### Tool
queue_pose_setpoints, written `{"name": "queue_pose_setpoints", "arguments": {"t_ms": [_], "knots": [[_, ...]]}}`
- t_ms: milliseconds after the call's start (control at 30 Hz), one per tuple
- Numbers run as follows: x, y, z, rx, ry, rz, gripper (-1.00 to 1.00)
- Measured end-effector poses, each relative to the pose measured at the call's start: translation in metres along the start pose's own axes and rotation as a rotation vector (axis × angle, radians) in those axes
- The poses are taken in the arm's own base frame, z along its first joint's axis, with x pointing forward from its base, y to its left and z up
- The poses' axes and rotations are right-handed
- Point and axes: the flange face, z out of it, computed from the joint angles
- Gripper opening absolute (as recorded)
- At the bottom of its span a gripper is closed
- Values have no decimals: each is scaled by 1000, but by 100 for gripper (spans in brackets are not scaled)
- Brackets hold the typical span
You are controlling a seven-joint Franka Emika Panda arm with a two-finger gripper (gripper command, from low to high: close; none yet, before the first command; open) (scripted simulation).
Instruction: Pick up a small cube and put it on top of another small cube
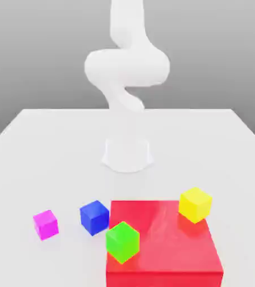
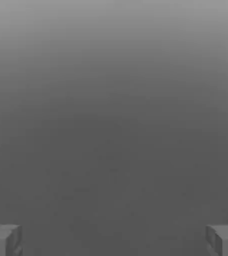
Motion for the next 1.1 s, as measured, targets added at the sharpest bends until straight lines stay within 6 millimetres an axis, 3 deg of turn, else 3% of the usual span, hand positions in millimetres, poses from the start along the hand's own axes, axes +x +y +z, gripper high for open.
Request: {"name": "queue_pose_setpoints", "arguments": {"t_ms": [133,267,500,700,900,933,1100], "knots": [[12,46,95,-139,-46,143,0],[13,108,175,-269,-86,286,0],[-17,240,278,-491,-154,547,0],[-72,361,325,-679,-207,789,0],[-106,399,369,-708,-218,815,0],[-111,404,376,-708,-218,816,-100],[-111,404,376,-708,-218,816,-100]]}}
